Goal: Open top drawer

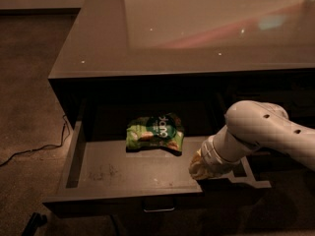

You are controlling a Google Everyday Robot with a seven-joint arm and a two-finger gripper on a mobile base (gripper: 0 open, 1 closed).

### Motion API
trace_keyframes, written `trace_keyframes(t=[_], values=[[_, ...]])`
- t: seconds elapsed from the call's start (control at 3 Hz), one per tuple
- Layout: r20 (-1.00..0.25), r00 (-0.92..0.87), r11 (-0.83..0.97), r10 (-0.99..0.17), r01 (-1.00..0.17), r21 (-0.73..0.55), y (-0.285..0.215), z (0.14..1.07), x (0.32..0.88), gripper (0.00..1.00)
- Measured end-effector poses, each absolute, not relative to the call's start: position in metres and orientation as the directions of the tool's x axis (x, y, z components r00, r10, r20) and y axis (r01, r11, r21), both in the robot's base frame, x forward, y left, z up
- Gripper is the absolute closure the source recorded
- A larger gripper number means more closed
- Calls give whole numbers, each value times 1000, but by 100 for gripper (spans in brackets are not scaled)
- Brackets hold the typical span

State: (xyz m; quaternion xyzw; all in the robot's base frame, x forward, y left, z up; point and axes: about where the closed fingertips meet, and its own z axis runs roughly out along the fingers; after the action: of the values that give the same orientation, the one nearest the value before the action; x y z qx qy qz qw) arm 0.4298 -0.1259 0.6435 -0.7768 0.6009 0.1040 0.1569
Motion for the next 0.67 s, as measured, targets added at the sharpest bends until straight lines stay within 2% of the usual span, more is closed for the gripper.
trace_keyframes(t=[0.67], values=[[-350, 256, -229, -901, -966, -119, -126, 643, 430, 12]])
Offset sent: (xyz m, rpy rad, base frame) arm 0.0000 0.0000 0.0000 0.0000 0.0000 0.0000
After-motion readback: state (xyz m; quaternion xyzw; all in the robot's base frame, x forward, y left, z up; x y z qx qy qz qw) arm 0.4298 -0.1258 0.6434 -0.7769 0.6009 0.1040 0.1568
